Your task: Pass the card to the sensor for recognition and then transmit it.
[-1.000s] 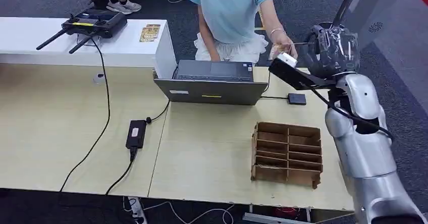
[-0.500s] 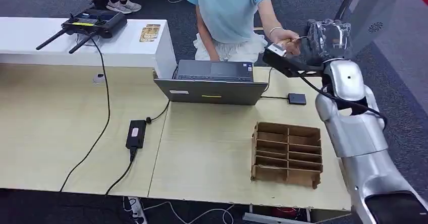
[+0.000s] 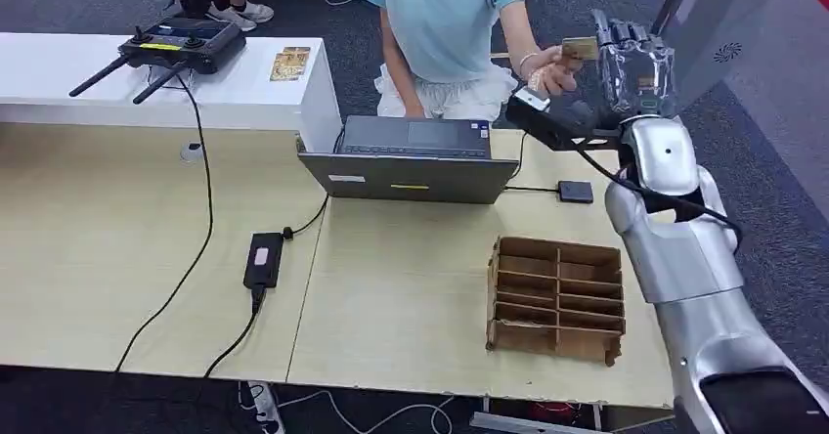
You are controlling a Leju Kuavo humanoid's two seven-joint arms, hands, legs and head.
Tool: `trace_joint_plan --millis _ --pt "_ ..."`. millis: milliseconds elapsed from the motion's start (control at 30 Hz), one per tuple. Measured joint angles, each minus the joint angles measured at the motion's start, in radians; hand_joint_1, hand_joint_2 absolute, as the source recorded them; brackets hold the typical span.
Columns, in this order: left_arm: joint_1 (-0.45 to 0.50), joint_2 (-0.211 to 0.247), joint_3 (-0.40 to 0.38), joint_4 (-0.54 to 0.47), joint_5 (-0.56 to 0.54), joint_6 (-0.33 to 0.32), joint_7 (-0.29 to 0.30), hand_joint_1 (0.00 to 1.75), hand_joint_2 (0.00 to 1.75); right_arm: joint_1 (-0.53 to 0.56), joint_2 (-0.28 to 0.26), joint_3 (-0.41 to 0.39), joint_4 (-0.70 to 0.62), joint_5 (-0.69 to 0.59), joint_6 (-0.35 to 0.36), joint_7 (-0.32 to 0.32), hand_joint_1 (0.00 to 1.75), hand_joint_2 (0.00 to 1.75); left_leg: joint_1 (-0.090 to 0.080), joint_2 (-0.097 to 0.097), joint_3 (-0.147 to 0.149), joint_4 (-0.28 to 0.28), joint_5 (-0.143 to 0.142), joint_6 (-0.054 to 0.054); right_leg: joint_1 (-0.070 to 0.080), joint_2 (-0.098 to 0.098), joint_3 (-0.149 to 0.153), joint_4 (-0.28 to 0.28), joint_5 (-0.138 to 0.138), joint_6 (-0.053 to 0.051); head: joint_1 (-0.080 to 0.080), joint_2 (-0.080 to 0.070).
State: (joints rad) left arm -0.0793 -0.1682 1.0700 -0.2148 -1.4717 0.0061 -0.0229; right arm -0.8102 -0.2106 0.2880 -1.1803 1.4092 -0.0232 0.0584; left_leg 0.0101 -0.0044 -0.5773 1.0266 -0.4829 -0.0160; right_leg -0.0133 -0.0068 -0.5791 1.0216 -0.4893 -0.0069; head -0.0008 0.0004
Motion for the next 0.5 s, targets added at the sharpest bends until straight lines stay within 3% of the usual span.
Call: trace_joint_plan --millis 167,300,433,500 --pt "0.000 0.000 0.000 0.000 -0.002 0.003 0.006 0.00 0.00 0.056 0.014 -0.060 -0.104 -0.044 -0.046 0.003 0.00 1.75 0.000 0.000 0.000 0.000 0.000 0.000 0.000 0.000 0.000 0.000 0.000 0.000 0.000 0.000" --pt "0.001 0.000 0.000 0.000 0.015 0.008 0.012 0.00 0.00 0.125 0.040 -0.152 -0.223 -0.194 0.004 -0.039 0.00 1.75 0.000 0.000 0.000 0.000 0.000 0.000 0.000 0.000 0.000 0.000 0.000 0.000 0.000 0.000" --pt "0.001 0.000 0.000 0.000 0.029 0.011 0.021 0.00 0.00 0.194 0.067 -0.264 -0.298 -0.426 0.066 -0.104 0.00 1.75 0.000 -0.001 0.000 0.000 0.000 0.000 0.000 -0.001 0.000 -0.001 0.000 0.000 0.000 0.000" --pt "0.002 0.000 0.000 0.000 0.036 0.014 0.022 0.00 0.00 0.243 0.067 -0.314 -0.324 -0.471 0.069 -0.128 0.00 1.75 0.000 -0.003 0.000 0.000 0.000 0.000 0.000 -0.003 0.001 -0.001 0.000 0.000 0.000 0.000"
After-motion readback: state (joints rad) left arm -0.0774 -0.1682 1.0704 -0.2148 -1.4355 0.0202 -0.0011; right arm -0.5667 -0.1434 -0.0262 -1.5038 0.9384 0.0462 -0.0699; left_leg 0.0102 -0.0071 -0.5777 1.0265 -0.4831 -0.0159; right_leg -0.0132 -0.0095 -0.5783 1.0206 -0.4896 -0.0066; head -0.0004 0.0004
